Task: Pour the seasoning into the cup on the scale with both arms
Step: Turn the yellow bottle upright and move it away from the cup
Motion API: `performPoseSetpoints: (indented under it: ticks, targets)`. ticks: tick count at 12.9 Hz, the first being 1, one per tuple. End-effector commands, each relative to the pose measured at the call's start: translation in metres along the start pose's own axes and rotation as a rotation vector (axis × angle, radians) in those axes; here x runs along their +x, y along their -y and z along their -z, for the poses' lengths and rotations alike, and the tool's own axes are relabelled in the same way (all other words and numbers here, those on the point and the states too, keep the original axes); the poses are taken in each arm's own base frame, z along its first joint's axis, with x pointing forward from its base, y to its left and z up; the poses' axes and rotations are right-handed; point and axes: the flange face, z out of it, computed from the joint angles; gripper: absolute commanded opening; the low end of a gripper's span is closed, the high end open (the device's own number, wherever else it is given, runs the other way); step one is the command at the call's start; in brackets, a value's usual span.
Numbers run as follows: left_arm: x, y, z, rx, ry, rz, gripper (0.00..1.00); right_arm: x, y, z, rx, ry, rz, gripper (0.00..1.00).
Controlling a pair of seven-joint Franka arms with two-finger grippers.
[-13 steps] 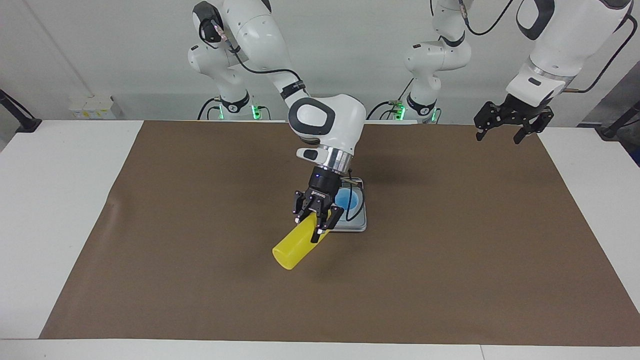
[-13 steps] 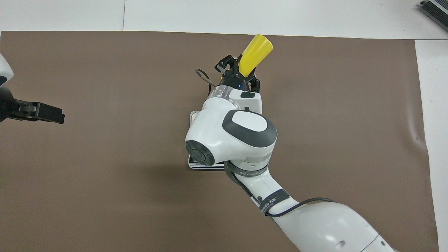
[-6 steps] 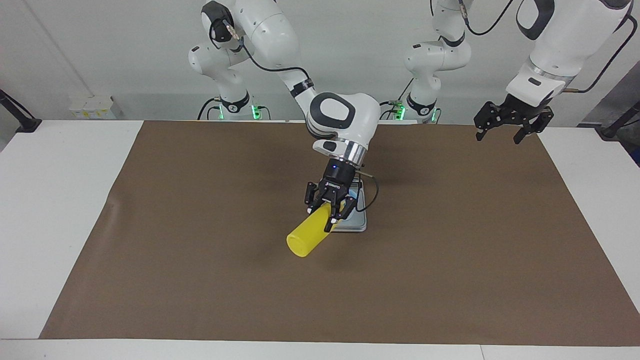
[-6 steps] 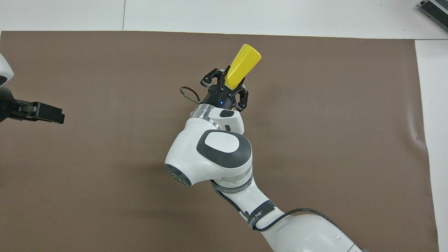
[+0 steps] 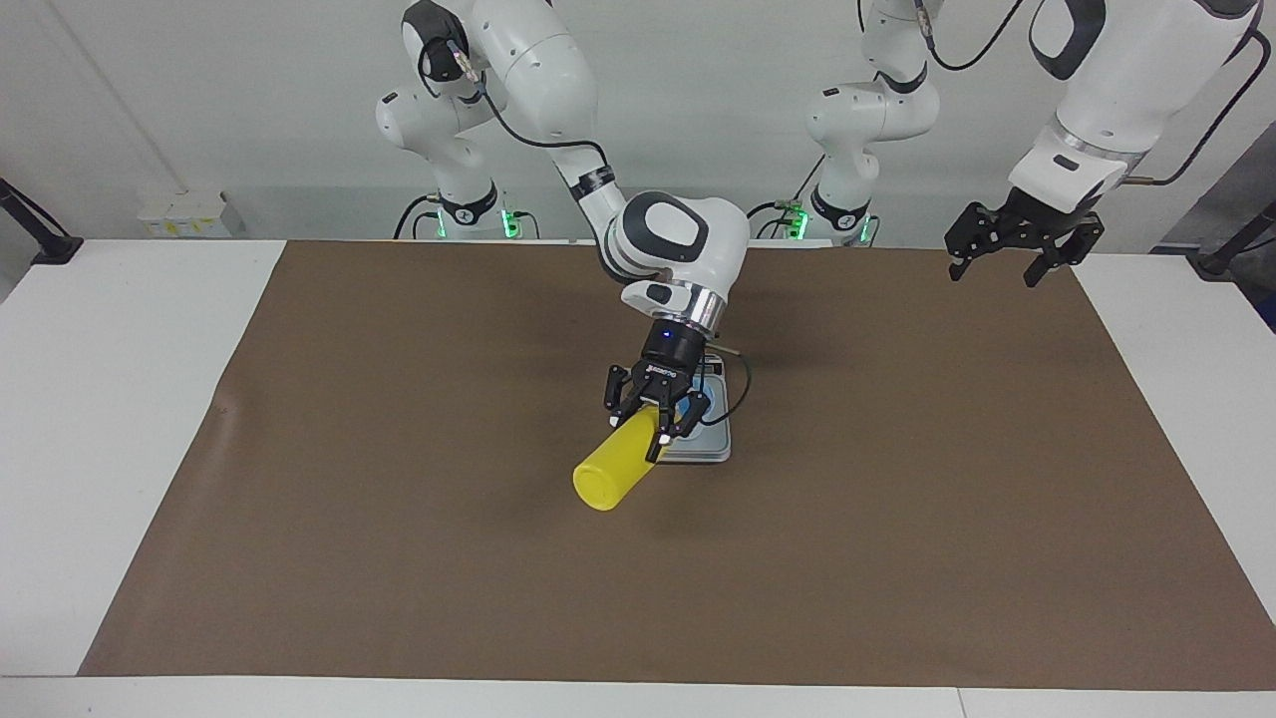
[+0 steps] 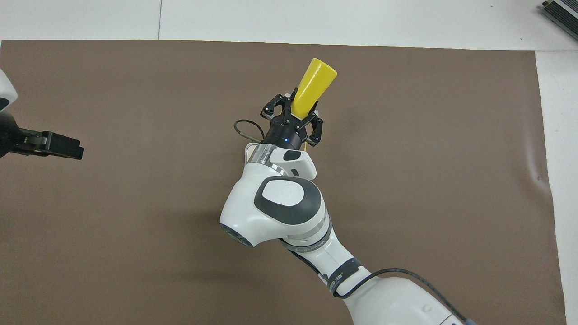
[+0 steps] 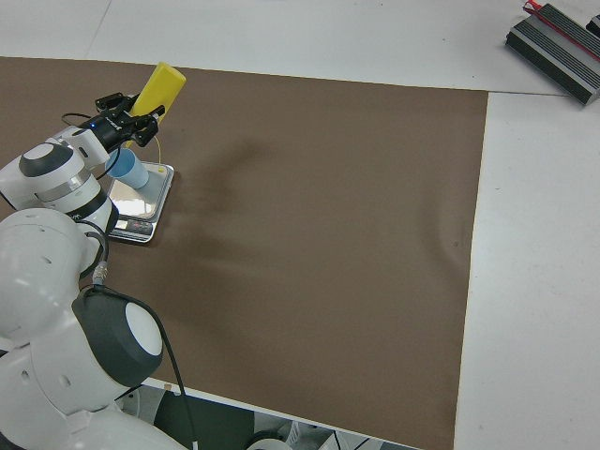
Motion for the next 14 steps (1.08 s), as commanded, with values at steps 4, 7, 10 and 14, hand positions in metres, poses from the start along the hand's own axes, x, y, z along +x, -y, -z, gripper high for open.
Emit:
performPoseSetpoints:
  ticks: [4,7,10,14]
  targets:
    - [-0.010,0.004,0.002,0.018,0.004,0.006,1.00,0.027,0.001,0.006,0.008,-0.033,-0.069,0.00]
    - [-0.010,0.004,0.002,0.018,0.004,0.006,1.00,0.054,0.003,0.005,-0.033,0.029,-0.171,0.00]
    - [-0.010,0.004,0.002,0.018,0.004,0.006,1.00,0.102,-0.011,0.003,-0.122,0.186,-0.376,0.00]
    - [-0.010,0.004,0.002,0.018,0.004,0.006,1.00,0.116,-0.034,-0.021,-0.349,0.495,-0.707,0.00]
